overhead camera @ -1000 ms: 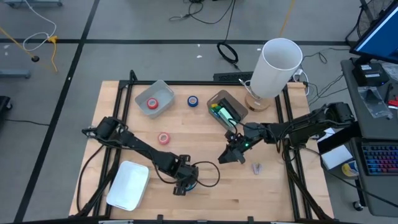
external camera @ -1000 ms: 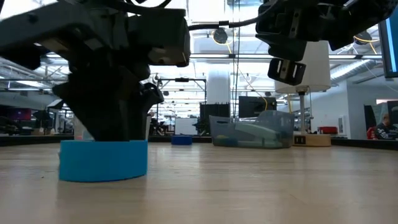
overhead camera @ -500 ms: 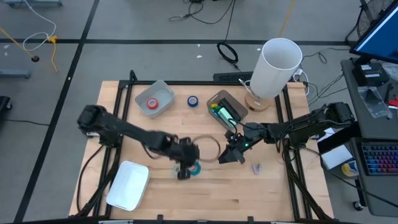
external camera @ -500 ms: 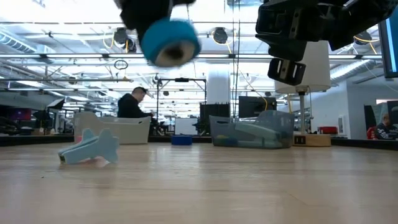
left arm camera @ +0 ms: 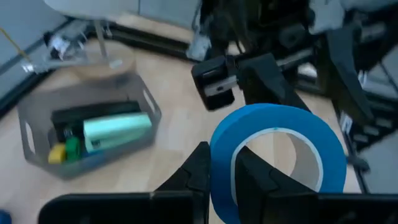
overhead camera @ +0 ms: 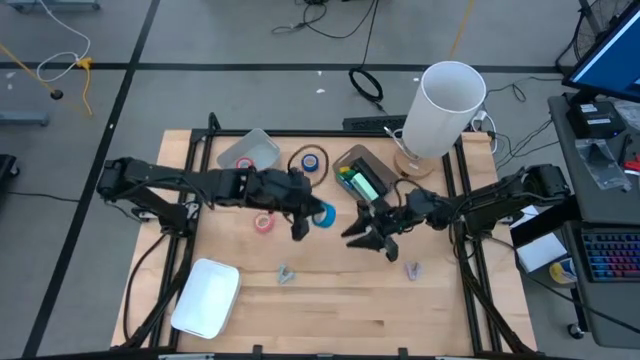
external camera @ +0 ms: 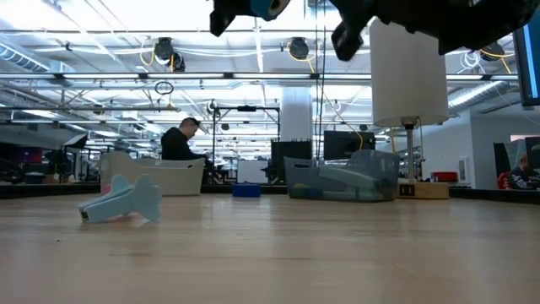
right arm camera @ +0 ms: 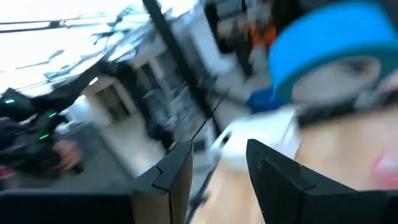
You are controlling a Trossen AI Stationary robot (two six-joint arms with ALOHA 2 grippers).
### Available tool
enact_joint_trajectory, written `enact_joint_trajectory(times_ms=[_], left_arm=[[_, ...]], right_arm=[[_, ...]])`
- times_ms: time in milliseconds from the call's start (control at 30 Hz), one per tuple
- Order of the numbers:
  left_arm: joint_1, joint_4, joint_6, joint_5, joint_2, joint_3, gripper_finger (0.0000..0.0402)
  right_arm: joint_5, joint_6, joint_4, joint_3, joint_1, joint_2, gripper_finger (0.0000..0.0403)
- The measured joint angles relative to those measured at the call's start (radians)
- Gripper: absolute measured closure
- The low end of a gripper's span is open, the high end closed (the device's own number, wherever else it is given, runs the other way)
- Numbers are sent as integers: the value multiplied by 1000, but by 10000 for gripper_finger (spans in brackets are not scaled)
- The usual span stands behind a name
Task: Pick and place Stapler, Stapler remover, tape
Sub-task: Put the light blue tape into the gray bin
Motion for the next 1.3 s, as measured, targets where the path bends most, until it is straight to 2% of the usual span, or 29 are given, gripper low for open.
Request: enact_joint_trajectory(times_ms=[267,600,833,933,1167,1233,1300], left_arm=[[69,72,20,20,2,-1,362],[87,137,28,47,16,-1,362],[91,136,36,41,16,-1,362],[98,64,53,-43,14,-1,362],[163,-384,-5,-454,-56,0,362],[195,-480,-28,-523,-58,-1,362],[237,-565,-45,-547,-58,-1,362]], right_arm=[[212,-117,74,0,0,0,240],[272,-123,96,1,-41,0,182],[287,-91,96,2,-79,0,165],[285,-75,79,2,-78,0,165],[283,-13,-40,2,-68,0,165],[283,5,-84,2,-68,0,165],[283,14,-114,2,-69,0,165]])
